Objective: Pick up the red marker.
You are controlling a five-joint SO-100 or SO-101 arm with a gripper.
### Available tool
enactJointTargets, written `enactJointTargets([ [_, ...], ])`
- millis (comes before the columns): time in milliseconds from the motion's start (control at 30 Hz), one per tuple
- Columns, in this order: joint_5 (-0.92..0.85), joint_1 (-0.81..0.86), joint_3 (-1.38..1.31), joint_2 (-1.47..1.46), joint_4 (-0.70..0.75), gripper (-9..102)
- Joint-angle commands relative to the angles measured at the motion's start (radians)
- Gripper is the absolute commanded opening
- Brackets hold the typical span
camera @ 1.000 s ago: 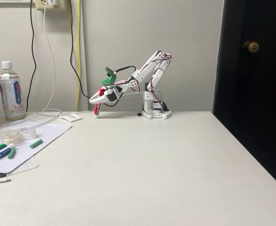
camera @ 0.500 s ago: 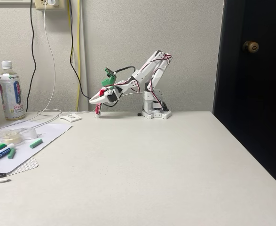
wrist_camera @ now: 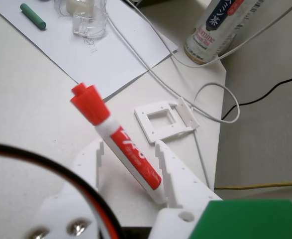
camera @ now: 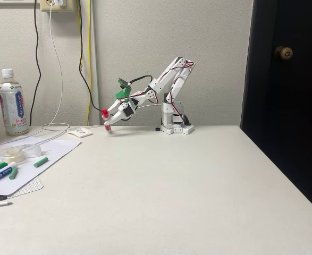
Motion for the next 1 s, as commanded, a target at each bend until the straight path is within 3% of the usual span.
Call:
enactJointTargets([
  [0,-0.009,0.006,-0.034,-0.057,-0.080,30],
  [133,-0.015,0.000,-0.023,-0.123,-0.161,30],
  [300,-0.021,-0.003,-0.031,-0.126,-0.153,30],
  [433,0.006,-0.023,-0.049,-0.040,-0.009,24],
  [533,0.077,-0.058,-0.103,0.089,0.261,12],
  [600,0.114,-0.083,-0.127,0.140,0.364,8],
  [800,0.178,-0.129,-0.153,0.141,0.416,7],
  [967,0.215,-0.167,-0.244,0.117,0.545,7],
])
